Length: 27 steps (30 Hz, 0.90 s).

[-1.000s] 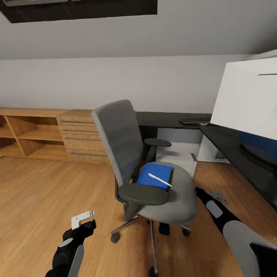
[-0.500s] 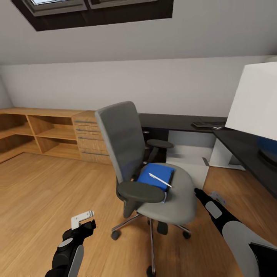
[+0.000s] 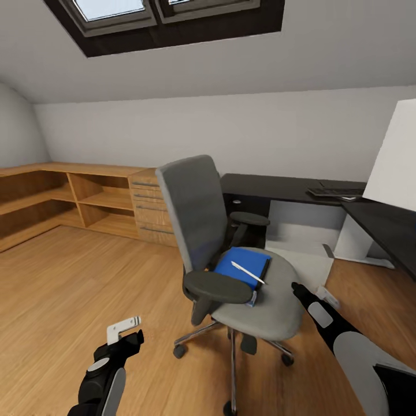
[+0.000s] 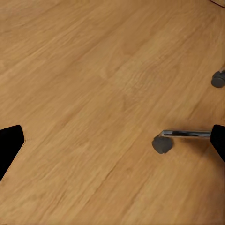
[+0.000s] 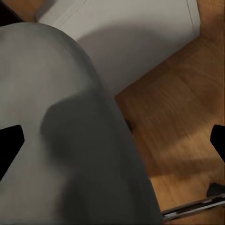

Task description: In the bedroom, organize the workspace by keeping the computer under the desk, ensuring the monitor is on the desk, placing the keyboard on the desk next to the monitor, placing the mouse on the desk next to the keyboard, moving the folder from the swivel chair onto the desk next to the mouse, stacking the notebook on top of the folder with the pen on top of the notebook, and positioning the swivel chair next to the desk.

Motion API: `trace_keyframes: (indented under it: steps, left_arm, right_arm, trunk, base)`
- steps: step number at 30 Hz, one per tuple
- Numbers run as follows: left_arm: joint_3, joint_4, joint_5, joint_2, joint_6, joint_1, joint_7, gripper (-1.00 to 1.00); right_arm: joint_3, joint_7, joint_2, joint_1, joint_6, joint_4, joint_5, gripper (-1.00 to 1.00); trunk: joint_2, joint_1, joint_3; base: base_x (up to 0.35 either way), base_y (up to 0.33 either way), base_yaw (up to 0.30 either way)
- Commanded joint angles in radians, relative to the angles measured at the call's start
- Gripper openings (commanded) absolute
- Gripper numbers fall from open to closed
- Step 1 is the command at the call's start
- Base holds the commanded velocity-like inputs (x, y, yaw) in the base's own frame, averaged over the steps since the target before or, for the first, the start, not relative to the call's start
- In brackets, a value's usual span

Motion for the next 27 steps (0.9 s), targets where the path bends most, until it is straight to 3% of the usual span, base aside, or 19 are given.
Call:
trace_keyframes:
  steps: [1,10,27]
  left_arm:
    - [0.0,-0.001,0.01,-0.001,0.003,-0.001,0.007,1.0]
    - [-0.001,0.002,0.01,-0.001,0.003,-0.001,0.007,1.0]
    - [-0.005,0.014,0.008,-0.001,0.002,-0.001,0.007,1.0]
  right_arm:
    - [0.01,-0.002,0.0,0.0,-0.001,0.001,-0.019,1.0]
    - [0.01,-0.001,0.0,0.0,-0.001,0.001,-0.019,1.0]
    - [0.013,-0.002,0.005,0.0,0.0,-0.001,-0.019,1.0]
  trunk:
    - [0.0,0.0,0.0]
    - [0.0,0.0,0.009]
    - [0.0,0.0,0.011]
  base:
    - [0.0,0.0,0.194]
    - [0.0,0.0,0.188]
    - [0.082,0.015,0.058]
